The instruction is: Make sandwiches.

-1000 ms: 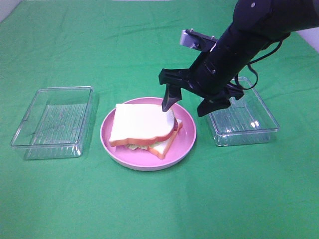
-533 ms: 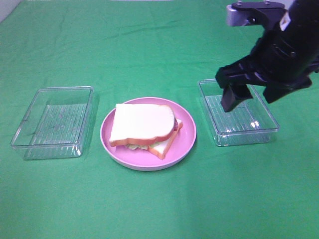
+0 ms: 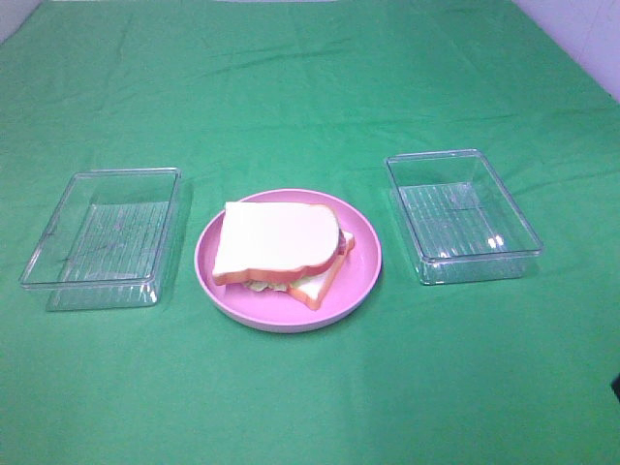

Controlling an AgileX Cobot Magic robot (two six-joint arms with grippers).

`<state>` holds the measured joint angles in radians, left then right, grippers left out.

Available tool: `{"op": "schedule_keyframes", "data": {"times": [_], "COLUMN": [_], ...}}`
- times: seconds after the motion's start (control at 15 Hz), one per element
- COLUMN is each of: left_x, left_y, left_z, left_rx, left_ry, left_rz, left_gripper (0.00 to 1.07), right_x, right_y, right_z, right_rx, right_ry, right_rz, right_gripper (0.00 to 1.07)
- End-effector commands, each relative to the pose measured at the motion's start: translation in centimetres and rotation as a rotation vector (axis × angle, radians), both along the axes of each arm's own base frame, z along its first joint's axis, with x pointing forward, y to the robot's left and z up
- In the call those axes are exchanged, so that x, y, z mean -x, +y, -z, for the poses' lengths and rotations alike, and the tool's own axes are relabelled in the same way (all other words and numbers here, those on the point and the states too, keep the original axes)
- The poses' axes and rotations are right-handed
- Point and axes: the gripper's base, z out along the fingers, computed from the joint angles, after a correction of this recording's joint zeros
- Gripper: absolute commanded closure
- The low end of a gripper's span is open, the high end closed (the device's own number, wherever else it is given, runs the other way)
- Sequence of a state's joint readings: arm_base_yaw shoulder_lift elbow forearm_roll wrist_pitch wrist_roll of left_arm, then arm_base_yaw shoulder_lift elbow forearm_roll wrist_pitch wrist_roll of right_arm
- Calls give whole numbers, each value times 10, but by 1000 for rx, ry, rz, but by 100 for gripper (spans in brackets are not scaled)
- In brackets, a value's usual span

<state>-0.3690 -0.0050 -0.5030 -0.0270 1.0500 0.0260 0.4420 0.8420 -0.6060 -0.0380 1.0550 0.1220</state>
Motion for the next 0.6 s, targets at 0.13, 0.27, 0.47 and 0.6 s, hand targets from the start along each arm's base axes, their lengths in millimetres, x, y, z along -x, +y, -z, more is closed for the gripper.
{"op": "schedule_keyframes", "data": {"times": [0.13, 0.27, 0.47, 0.6], "left_x": [2, 3, 4, 4], "left_y": [1, 1, -1, -2], "left_z": [0, 0, 0, 0], "left_rx": [7, 8, -1, -5], "left_ry": [-30, -29, -35, -38], "left_rz": [2, 4, 37, 52], "left_gripper": [28, 28, 28, 28], "right_x": [33, 53, 79, 93], "right_y": [-16, -21, -27, -32], "right_z": [2, -4, -13, -13], "right_rx": [-25, -98, -185, -224], "right_ry": [-79, -203, -386, -491], "right_rz": [-40, -88, -210, -242], "right_gripper": [30, 30, 31, 31]}}
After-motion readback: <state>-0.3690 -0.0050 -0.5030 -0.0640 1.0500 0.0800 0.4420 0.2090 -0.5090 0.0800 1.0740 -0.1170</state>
